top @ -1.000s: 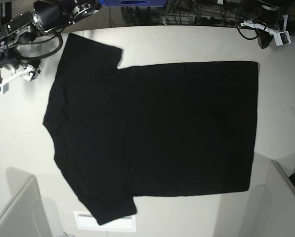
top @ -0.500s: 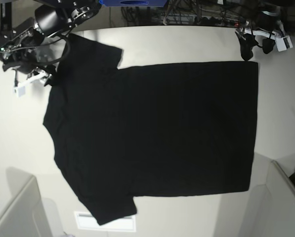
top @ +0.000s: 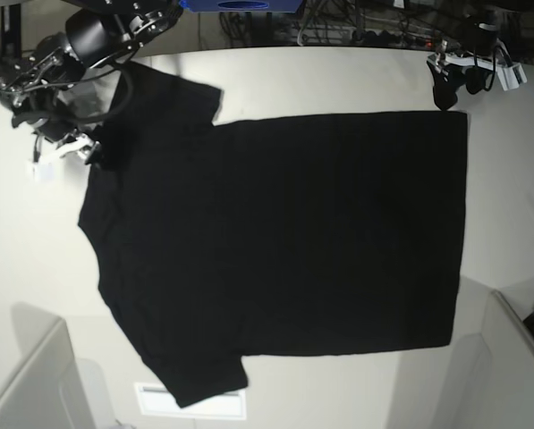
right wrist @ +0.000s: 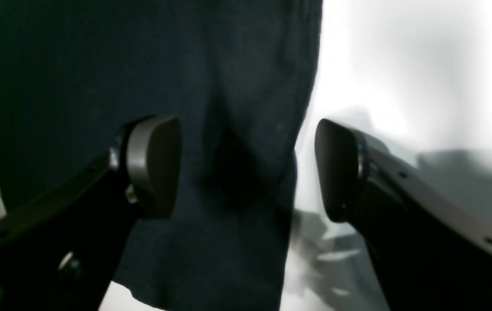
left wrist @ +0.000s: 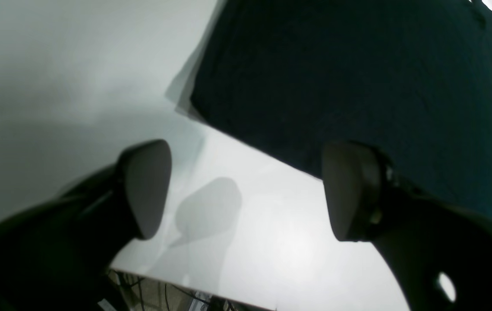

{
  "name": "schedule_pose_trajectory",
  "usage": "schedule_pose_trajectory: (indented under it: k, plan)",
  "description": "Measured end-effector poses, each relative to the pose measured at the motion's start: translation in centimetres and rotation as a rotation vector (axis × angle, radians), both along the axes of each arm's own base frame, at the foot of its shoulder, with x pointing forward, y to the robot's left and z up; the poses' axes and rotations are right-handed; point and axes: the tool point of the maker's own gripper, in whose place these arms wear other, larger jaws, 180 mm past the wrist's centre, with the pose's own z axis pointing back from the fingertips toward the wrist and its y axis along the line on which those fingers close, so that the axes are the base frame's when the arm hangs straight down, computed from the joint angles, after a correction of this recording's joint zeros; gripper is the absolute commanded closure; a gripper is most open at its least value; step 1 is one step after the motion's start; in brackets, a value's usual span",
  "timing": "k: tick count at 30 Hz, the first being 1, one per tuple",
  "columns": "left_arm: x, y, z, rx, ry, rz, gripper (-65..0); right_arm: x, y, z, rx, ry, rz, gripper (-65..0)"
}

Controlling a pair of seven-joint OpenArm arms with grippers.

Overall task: Fold the T-shirt properly
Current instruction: 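Move the right gripper to the shoulder corner of the black T-shirt, then move the left gripper to the hem corner and grasp both corners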

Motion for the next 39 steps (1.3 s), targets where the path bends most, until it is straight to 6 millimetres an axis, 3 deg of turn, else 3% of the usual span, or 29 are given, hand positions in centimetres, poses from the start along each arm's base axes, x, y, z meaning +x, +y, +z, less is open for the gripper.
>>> schedule_pose_trajectory:
  k: [2, 4, 8, 12, 17, 22, 27, 33, 39]
  plan:
    - [0.0, 0.7, 0.4, 0.013, -0.007, 0.010, -52.3, 0.4, 1.2, 0.1, 0.014, -0.015, 0.043, -45.3]
    - [-0.2, 2.8, 1.3, 0.056, -0.023, 0.054, -52.3, 0.6, 2.2, 0.2, 0.050, -0.034, 0.054, -45.2]
    - [-0.3, 4.7, 2.4, 0.095, -0.042, 0.094, -52.3, 0.5, 2.4, 0.0, 0.082, -0.047, 0.042, -45.2]
    - [-1.2, 5.1, 2.0, 0.078, 0.026, 0.066, -52.3, -0.8, 1.3, -0.1, 0.103, -0.063, -0.021, -45.2]
    - [-0.8, 5.9, 2.7, 0.050, 0.021, 0.046, -52.3, -3.5, -2.2, -0.4, 0.026, -0.017, -0.039, -45.2]
    - [-2.4, 8.7, 3.5, 0.073, 0.064, 0.108, -52.3, -5.2, -2.9, -0.6, 0.005, -0.020, -0.056, -45.2]
    - [-2.2, 8.8, 3.8, 0.077, 0.065, 0.099, -52.3, -6.6, -2.3, -0.8, 0.014, -0.031, -0.077, -45.2]
    - [-2.2, 8.6, 3.6, 0.069, 0.066, 0.097, -52.3, -7.4, 1.4, -0.8, -0.006, -0.002, 0.050, -45.2]
    - [-2.8, 9.0, 3.0, 0.122, 0.123, 0.084, -52.3, -7.4, 1.8, -0.8, 0.005, -0.007, 0.052, -45.2]
